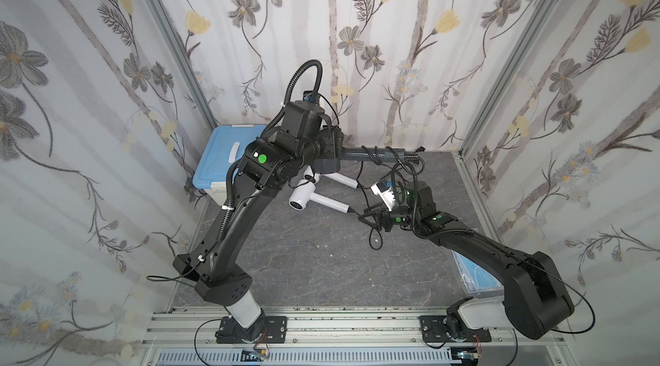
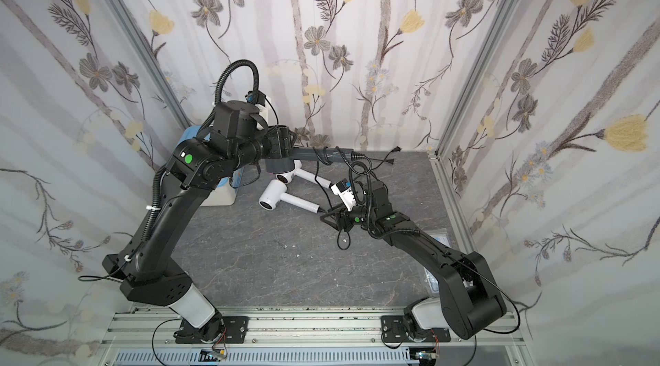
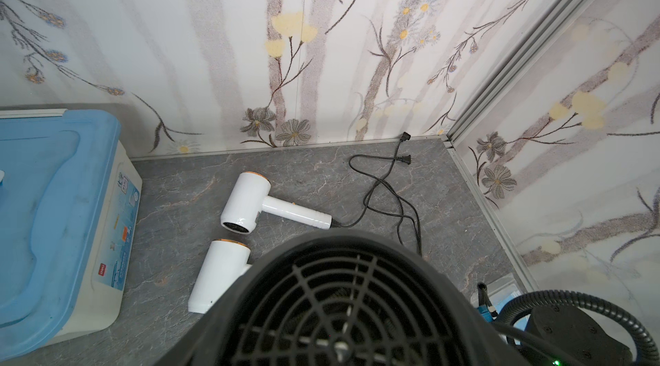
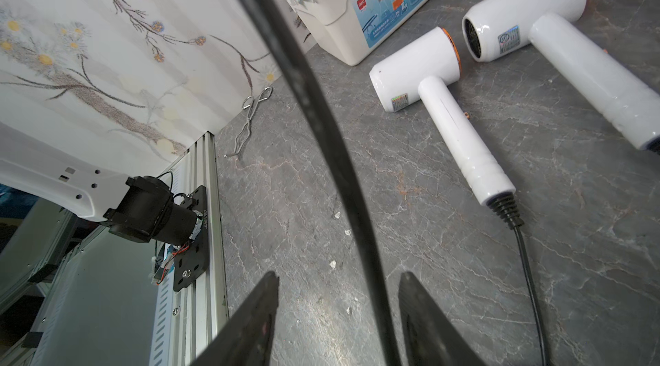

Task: Wrap the cord around the hair dryer
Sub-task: Wrap the power cord around the hair dryer.

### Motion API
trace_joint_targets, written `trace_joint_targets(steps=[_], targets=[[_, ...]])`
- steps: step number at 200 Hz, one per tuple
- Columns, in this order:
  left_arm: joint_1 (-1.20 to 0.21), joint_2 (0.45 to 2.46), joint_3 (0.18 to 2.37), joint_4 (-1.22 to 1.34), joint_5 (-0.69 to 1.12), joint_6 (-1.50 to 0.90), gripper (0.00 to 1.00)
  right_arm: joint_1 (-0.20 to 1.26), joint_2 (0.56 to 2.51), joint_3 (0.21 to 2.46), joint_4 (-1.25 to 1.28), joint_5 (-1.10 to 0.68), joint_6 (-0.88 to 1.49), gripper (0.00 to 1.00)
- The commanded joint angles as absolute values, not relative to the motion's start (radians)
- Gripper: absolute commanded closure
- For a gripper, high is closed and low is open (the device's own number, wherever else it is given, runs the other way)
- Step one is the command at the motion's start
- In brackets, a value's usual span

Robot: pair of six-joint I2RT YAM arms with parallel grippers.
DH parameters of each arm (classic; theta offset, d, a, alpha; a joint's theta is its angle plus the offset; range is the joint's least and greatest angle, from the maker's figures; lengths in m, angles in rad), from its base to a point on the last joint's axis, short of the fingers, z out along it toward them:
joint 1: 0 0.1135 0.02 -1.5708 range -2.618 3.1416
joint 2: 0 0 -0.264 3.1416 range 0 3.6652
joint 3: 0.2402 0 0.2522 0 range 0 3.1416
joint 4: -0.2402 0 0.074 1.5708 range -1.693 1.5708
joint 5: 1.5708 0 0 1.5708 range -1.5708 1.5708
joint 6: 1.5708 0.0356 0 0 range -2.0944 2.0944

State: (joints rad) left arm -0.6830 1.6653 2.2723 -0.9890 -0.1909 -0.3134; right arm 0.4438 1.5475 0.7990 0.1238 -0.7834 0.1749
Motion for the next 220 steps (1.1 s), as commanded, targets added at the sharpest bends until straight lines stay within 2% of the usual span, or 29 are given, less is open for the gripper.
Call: trace_joint_targets(steps=[1, 43, 59, 84, 102, 138, 164, 220], targets=[[-0.680, 1.676, 2.302, -0.975, -0.215, -0.308, 1.00, 0.444, 1.568, 0.763, 0.245, -0.809, 0.219, 0.46], [-0.668, 1.694, 2.335, -1.011, -0.236, -0.301, 1.00, 0.445, 1.555, 0.652, 0.329, -0.796, 0.280, 0.55], [-0.663, 1.700, 2.335, -1.015, -0.240, -0.301, 1.00, 0.446, 1.546, 0.630, 0.330, -0.783, 0.285, 0.66], [-0.659, 1.710, 2.326, -1.016, -0.268, -0.310, 1.00, 0.447, 1.529, 0.607, 0.311, -0.744, 0.302, 0.92], [-0.653, 1.711, 2.297, -0.994, -0.319, -0.339, 1.00, 0.456, 1.501, 0.631, 0.202, -0.679, 0.289, 1.00], [-0.636, 1.734, 2.222, -0.930, -0.488, -0.365, 1.00, 0.556, 1.412, 0.772, -0.107, -0.505, 0.226, 1.00], [-0.609, 1.759, 2.162, -0.866, -0.579, -0.388, 1.00, 0.621, 1.335, 0.813, -0.207, -0.489, 0.243, 1.00], [-0.567, 1.858, 2.118, -0.811, -0.630, -0.408, 1.00, 0.694, 1.258, 0.965, -0.444, -0.478, 0.210, 1.00]])
